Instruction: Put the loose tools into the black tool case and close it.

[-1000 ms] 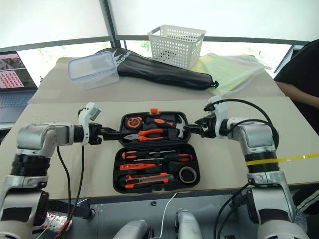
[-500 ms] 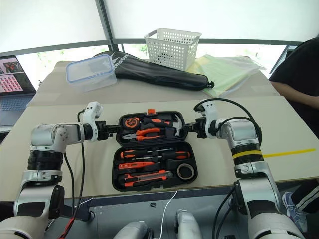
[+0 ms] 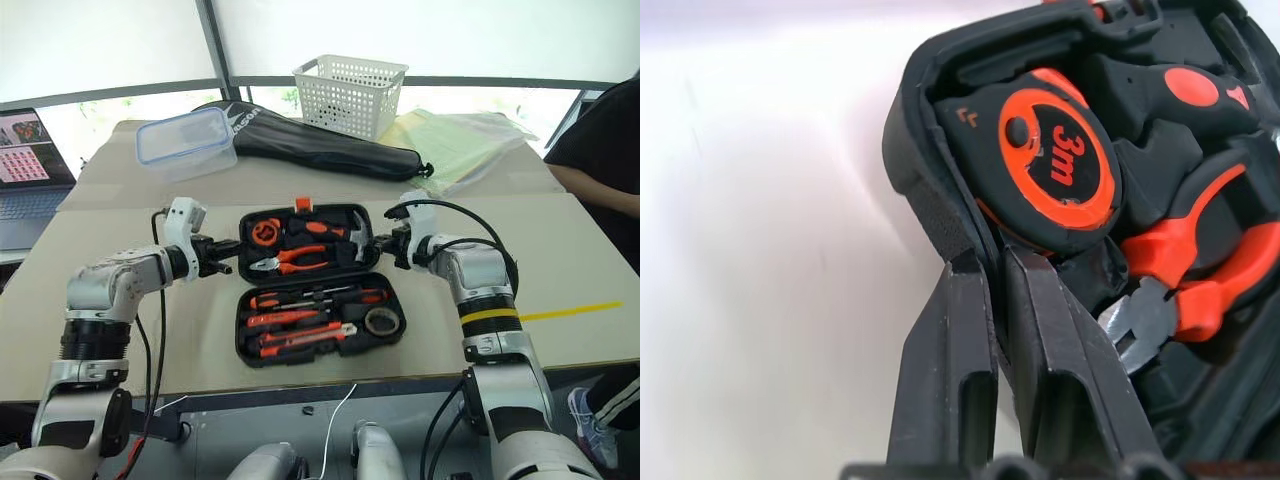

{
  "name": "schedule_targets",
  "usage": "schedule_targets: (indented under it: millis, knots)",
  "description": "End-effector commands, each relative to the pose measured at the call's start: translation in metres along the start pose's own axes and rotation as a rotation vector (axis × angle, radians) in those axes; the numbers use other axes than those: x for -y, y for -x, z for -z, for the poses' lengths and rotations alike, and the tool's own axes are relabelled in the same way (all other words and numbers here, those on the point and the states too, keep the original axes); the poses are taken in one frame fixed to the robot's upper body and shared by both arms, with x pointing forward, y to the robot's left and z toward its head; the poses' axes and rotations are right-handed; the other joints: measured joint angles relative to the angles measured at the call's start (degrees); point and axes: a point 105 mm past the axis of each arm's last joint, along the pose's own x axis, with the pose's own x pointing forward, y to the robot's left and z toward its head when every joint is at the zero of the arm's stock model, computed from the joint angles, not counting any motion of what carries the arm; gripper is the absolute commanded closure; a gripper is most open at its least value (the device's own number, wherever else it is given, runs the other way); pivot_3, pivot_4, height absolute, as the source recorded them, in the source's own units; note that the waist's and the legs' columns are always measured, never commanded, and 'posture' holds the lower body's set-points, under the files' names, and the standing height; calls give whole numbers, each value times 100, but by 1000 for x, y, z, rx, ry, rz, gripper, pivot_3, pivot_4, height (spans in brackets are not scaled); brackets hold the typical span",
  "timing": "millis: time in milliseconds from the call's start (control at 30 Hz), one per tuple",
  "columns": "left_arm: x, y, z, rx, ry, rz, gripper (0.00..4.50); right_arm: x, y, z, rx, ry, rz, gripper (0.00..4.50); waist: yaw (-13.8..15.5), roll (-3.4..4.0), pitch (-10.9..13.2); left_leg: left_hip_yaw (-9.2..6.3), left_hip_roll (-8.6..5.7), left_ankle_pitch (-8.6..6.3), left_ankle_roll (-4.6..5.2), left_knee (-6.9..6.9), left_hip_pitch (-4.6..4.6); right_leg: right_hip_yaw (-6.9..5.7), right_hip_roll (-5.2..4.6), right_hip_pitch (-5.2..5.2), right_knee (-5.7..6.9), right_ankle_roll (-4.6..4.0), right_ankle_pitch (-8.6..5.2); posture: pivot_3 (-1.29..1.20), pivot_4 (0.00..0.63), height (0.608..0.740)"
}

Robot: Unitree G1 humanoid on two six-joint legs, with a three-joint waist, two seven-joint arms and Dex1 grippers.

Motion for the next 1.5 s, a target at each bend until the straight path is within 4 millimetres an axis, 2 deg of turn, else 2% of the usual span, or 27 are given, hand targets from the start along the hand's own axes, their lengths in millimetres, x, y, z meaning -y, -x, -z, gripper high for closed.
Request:
schedule_targets:
  millis: [33,133,233,400,467,567,600,633,667,700,767,833,867,900,967,1033,1100,1167,1200,1267,1300,1433,1500]
  knots:
    - [20,6,-40,207,-266,35,4477,1,19,-44,252,192,88,4500,-22,0,0,2,0,0,0,2,-20,-1,0,-23,1,-1,0,0,150,740]
    - [25,12,-35,241,-367,13,4477,-2,27,-30,297,268,134,4500,-57,0,0,6,-4,1,0,5,-44,-1,1,-63,6,-2,1,0,150,740]
    - [29,23,-20,260,-483,-23,4477,-3,38,-8,332,324,194,4500,-56,1,-1,10,-6,1,1,3,-42,-3,3,-63,2,-2,1,0,150,740]
    - [26,38,-8,294,-574,-123,4477,-5,51,14,359,457,233,4500,-20,2,-2,15,-11,1,1,6,-23,6,2,-43,-6,-1,0,0,150,740]
    - [28,46,-1,301,-623,-151,4477,-6,57,28,359,503,242,4500,-12,2,-2,10,-7,0,2,3,2,16,3,-12,-6,-1,-2,0,150,740]
    - [25,58,15,262,-578,-180,4477,-13,73,47,341,540,193,4500,-8,1,-1,12,-1,-2,4,-52,78,30,7,53,-27,2,-8,0,150,740]
    - [25,63,18,254,-556,-183,4128,-14,80,49,345,533,178,4500,-7,2,-2,13,-1,-2,5,-71,94,32,8,67,-39,3,-8,0,150,740]
    - [27,66,20,248,-540,-180,3750,-16,86,49,350,532,163,4128,-8,2,-2,12,5,-3,6,-76,103,33,11,74,-41,4,-10,0,150,740]
    - [28,70,22,239,-536,-178,3579,-17,93,49,348,542,153,3740,-7,1,-1,12,9,-3,7,-80,108,33,14,77,-43,4,-12,0,150,740]
    - [28,74,24,225,-535,-175,3252,-18,99,50,339,554,144,3534,-2,1,-1,11,11,-3,7,-81,109,32,16,78,-42,4,-14,0,150,740]
    - [23,86,23,195,-493,-187,2414,-20,118,46,321,527,102,2764,2,1,0,12,10,-4,9,-78,98,32,18,69,-42,4,-14,0,150,740]
    - [19,104,20,152,-409,-153,1581,-26,140,47,251,483,-19,2040,14,3,1,12,10,-5,11,-77,84,32,17,58,-46,4,-14,0,150,740]
    - [16,114,19,120,-367,-121,1352,-31,150,50,199,453,-92,2035,10,3,2,13,11,-6,13,-77,81,32,18,53,-45,5,-15,0,150,740]
    - [14,122,18,88,-332,-87,880,-35,159,53,154,418,-155,2035,9,3,1,12,12,-7,14,-77,79,32,18,53,-45,6,-15,0,150,740]
    - [7,131,19,8,-312,-24,880,-46,172,59,80,376,-275,2035,14,3,2,10,18,-8,16,-81,90,26,23,66,-52,7,-19,0,150,740]
    - [-6,127,19,-50,-364,5,880,-56,177,65,23,352,-363,2035,23,5,4,7,21,-13,24,-83,107,14,25,87,-58,22,-32,0,150,740]
    - [-21,110,20,-88,-418,30,791,-67,175,74,-26,336,-443,2559,66,8,6,7,22,-26,43,-88,145,5,24,132,-74,57,-53,0,150,740]
    - [-32,89,17,-99,-488,39,1311,-79,172,82,-57,349,-516,3035,137,8,8,10,12,-41,74,-85,142,-4,27,139,-86,62,-54,0,150,740]
    - [-35,81,17,-107,-502,50,1425,-82,171,84,-65,357,-538,3389,168,3,8,9,10,-34,62,-79,144,-5,25,146,-84,62,-53,0,150,740]
    - [-32,50,16,-120,-575,112,2314,-95,163,89,-82,374,-605,4193,175,1,7,14,9,-26,47,-78,141,-1,16,138,-87,58,-47,0,150,740]
    - [-29,35,15,-128,-606,147,2615,-100,159,91,-88,380,-629,4498,182,-1,7,12,7,-26,47,-78,135,-3,12,133,-86,40,-36,0,150,740]
    - [-7,-11,14,-113,-718,262,3977,-111,139,95,-94,434,-688,4500,178,-6,6,12,0,-24,44,-67,111,-12,6,109,-92,29,-19,0,150,740]
    - [4,-26,14,-101,-742,306,4459,-111,128,94,-88,451,-690,4500,135,-15,7,11,-2,-24,44,-65,97,-18,9,102,-95,30,-20,0,150,740]
